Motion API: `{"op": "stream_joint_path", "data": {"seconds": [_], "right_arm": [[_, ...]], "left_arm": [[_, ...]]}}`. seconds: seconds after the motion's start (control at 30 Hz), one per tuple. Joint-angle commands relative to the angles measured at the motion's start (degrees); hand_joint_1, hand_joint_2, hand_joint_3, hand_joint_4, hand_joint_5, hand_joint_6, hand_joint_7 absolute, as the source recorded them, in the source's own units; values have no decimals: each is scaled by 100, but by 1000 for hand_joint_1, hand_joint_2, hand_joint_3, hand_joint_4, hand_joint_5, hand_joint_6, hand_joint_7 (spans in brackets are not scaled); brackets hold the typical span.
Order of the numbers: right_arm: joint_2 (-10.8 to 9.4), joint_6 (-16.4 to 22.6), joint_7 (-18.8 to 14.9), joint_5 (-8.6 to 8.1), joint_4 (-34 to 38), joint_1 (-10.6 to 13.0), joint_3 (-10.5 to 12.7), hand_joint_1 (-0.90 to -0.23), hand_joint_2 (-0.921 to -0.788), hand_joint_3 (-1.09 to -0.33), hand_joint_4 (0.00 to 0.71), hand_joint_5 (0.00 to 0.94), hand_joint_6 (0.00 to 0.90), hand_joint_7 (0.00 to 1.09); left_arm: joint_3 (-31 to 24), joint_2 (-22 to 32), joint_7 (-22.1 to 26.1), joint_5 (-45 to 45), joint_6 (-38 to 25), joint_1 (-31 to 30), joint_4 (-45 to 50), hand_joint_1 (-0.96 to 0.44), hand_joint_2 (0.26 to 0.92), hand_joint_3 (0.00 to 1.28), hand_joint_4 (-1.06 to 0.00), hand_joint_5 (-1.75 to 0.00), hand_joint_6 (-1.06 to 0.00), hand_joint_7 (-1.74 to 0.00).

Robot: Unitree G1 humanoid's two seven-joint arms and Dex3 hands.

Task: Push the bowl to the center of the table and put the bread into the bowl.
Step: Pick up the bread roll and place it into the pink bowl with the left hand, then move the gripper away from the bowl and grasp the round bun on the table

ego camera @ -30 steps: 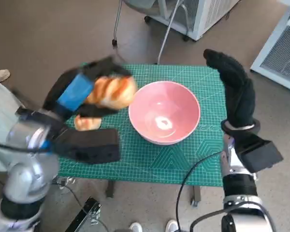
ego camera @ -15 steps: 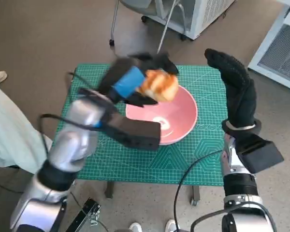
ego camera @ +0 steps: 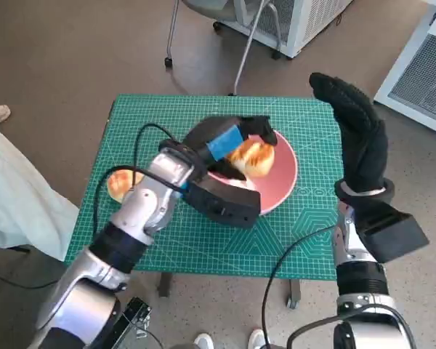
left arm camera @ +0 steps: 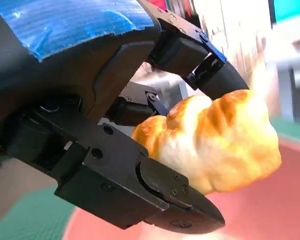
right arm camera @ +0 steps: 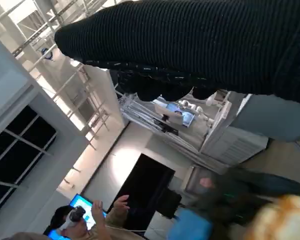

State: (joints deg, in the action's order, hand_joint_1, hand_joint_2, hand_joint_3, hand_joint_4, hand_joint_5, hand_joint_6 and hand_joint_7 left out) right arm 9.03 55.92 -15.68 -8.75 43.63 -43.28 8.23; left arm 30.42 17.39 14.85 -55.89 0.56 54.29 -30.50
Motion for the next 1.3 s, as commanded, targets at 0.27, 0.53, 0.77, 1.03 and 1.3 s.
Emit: {"op": "stream_joint_path", "data": {"seconds": [0.27,0.53,0.77,1.03,1.3], "right_arm": [[29,-243,-72,-115,-124,247,42,-450,-921,-634,464,7,142,921],[-29,-274,-104,-148,-98,222,49,-449,-921,-630,465,7,147,922],[-48,-248,-94,-105,-81,206,36,-448,-921,-629,465,8,149,920],[-43,-188,-42,13,20,158,18,-447,-921,-630,466,8,150,919],[-53,-165,-68,19,30,145,-6,-460,-921,-626,469,10,139,914]], "left_arm": [[-161,192,1409,664,-143,-54,419,-379,921,130,-85,-30,-295,-164],[-652,464,1599,1240,-296,-453,1361,-512,921,253,-5,-1,-237,-80],[-1520,972,1713,2273,58,-966,2334,-561,921,303,-118,-51,-280,-93],[-2442,1628,1530,3062,617,-1536,2981,-535,921,293,-256,-49,-358,-124],[-3468,2445,1583,3368,556,-2311,3869,-409,917,127,-358,-46,-438,-141]]}}
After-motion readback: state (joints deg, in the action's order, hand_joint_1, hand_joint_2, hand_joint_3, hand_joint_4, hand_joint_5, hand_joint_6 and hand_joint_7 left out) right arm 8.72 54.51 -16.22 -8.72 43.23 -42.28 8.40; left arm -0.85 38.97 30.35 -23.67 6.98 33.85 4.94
